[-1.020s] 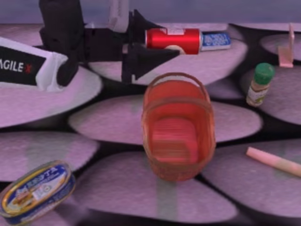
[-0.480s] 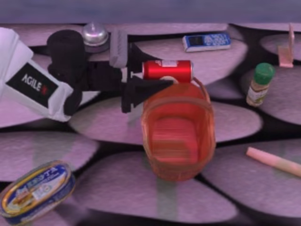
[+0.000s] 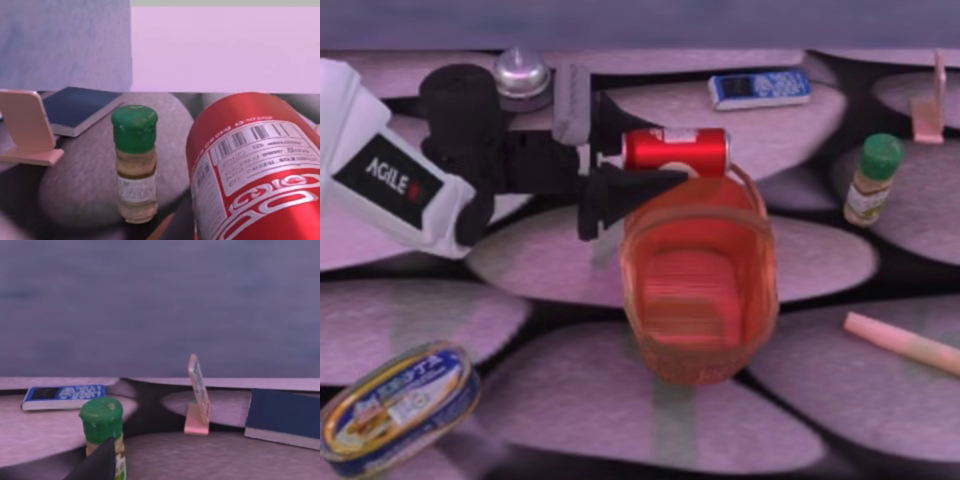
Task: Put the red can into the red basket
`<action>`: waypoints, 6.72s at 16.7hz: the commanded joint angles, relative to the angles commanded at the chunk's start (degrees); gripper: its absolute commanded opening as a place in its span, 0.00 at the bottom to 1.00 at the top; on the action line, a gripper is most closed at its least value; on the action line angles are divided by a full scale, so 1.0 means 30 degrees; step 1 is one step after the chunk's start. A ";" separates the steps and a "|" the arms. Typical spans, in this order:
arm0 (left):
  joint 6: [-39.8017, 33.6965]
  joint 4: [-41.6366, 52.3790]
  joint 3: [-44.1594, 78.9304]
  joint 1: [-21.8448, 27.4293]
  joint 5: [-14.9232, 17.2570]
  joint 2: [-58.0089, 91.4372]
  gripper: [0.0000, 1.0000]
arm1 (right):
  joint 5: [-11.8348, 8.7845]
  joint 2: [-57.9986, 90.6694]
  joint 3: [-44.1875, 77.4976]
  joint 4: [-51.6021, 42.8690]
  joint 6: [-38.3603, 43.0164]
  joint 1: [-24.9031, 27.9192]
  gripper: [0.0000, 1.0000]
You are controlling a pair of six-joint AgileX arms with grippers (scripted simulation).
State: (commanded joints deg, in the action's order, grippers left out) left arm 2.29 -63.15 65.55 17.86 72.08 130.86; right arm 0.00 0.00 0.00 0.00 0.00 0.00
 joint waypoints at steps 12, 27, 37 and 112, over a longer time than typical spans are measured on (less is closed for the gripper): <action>0.0000 0.0000 0.0000 0.0000 0.0000 0.0000 1.00 | 0.0000 0.0000 0.0000 0.0000 0.0000 0.0000 1.00; -0.2173 0.4472 -0.3200 -0.2211 -0.5955 -1.0653 1.00 | -0.0022 1.0501 0.9877 -0.8289 -0.5192 0.3589 1.00; -0.2888 1.4667 -1.3663 -0.5218 -1.7285 -3.1541 1.00 | 0.0277 3.1299 3.1650 -2.0485 -1.4101 0.9559 1.00; -0.0762 2.1051 -2.1852 -0.6334 -2.4026 -4.3620 1.00 | 0.0072 4.2925 4.2382 -2.9541 -1.9764 1.2909 0.00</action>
State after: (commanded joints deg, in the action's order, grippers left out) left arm 0.00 0.00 0.00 -1.15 0.00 0.00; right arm 0.22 128.78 127.15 -88.62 -59.29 38.73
